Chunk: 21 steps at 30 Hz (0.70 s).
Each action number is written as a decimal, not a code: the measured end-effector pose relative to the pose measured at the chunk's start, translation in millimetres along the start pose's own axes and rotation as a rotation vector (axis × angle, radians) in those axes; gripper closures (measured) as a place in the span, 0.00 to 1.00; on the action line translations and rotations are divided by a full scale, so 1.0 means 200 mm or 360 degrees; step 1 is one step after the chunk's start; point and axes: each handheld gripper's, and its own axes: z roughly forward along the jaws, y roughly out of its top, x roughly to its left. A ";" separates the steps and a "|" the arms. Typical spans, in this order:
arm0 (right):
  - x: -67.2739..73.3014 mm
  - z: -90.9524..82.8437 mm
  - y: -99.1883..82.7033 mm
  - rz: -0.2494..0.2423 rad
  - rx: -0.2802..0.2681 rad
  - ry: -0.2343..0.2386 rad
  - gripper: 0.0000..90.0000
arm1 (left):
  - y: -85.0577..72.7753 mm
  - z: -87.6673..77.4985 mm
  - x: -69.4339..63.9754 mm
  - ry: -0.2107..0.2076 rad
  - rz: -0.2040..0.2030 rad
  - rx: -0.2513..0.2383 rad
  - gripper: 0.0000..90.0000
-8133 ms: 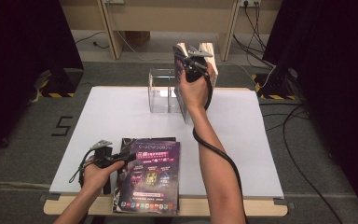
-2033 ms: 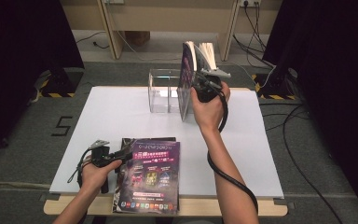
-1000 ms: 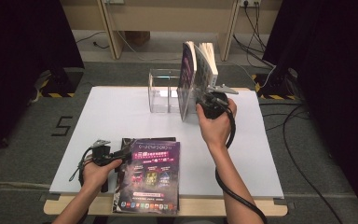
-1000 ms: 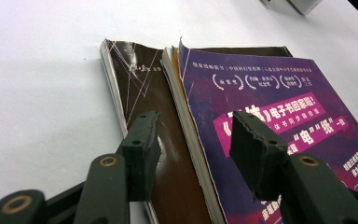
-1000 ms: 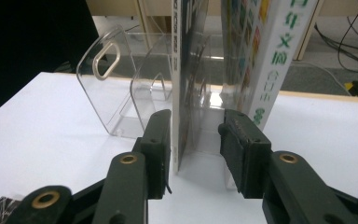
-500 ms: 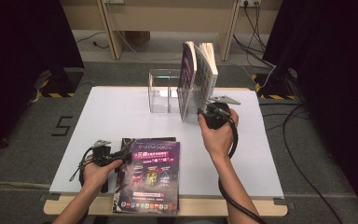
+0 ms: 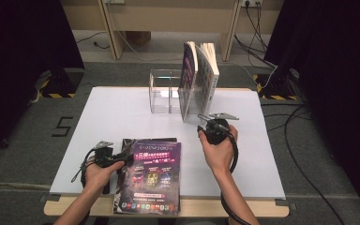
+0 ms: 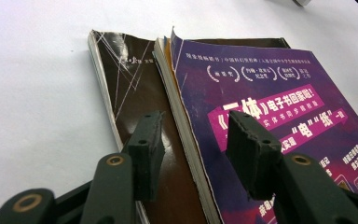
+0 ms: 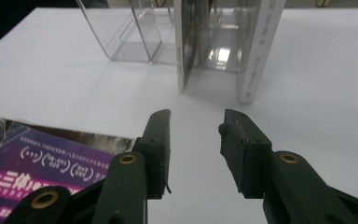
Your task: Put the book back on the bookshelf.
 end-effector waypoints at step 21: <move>0.14 0.19 -0.27 -0.0038 0.0311 0.0150 0.67 | -0.01 0.01 -0.02 -0.0030 -0.0003 0.0011 0.63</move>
